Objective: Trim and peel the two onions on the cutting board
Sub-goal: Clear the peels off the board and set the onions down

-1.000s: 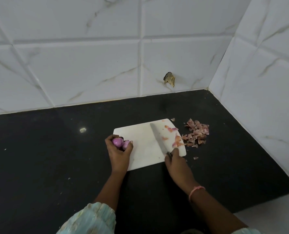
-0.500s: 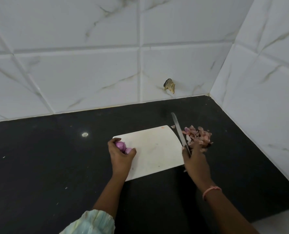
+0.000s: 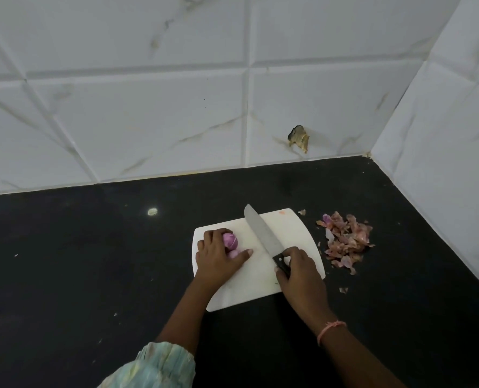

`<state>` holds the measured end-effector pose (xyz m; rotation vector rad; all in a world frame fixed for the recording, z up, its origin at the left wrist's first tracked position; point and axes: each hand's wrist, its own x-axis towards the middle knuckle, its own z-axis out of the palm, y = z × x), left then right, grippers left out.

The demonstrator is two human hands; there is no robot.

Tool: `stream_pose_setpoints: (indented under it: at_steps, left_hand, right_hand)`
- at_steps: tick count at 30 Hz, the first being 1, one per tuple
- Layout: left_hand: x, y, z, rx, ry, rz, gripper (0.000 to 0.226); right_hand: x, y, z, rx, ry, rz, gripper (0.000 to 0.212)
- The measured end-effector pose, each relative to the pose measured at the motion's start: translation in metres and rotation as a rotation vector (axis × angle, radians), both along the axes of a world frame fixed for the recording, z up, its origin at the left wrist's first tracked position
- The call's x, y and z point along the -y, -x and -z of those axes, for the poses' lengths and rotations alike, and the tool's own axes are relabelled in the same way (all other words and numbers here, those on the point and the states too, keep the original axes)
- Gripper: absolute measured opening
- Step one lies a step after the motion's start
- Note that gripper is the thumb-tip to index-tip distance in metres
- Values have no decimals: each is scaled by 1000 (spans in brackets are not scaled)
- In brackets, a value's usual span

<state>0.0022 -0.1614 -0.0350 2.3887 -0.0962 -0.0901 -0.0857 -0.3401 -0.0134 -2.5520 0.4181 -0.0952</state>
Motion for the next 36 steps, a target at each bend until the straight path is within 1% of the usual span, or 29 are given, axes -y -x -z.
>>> stream_pose_setpoints:
  at_steps: [3,5,7,11,13,15,17,20,23,26,29,30,32,34,35,36]
  left_hand:
    - [4,-3,-6,-110,23,-40,39]
    - [6,-2,-8,-116,48,-25,31]
    - [3,2,-8,-95,154,-31,28]
    - [-7,11,-9,-63,401,8,33]
    - [-8,14,-14,-41,471,47,32]
    - [-7,15,-22,-6,523,60,34]
    - [-5,17,-29,44,572,81,37]
    - [0,18,-37,79,642,89,41]
    - [2,17,-41,87,693,100,43]
    - [6,18,-44,77,738,95,42]
    - [11,19,-46,69,748,99,41]
    - [12,19,-47,54,746,111,42]
    - [13,21,-49,-1,783,138,42]
    - [11,23,-54,-48,854,170,40]
    - [10,24,-57,-70,888,187,40]
    - [10,24,-59,-93,920,203,39]
  right_hand:
    - [-1,-1,2,0,8,2,27]
    - [0,-1,2,-9,1,5,28]
    - [1,-1,3,-23,-10,-3,30]
    - [2,-5,-5,-35,13,-3,29]
    - [-2,-11,-13,59,5,-22,30]
    - [-11,-19,-24,166,-145,-70,29]
    - [-23,-28,-34,208,-298,-122,29]
    - [-35,-37,-44,258,-366,-145,20]
    - [-37,-40,-47,332,-366,-90,8]
    - [-36,-40,-50,349,-301,-119,7]
    - [-33,-42,-54,201,-161,-141,14]
    - [-32,-43,-57,156,-158,-138,12]
    - [-26,-46,-62,101,-277,-111,6]
    - [-15,-48,-64,77,-490,-15,10]
    - [-7,-48,-64,95,-549,48,10]
    - [3,-47,-64,129,-547,104,10]
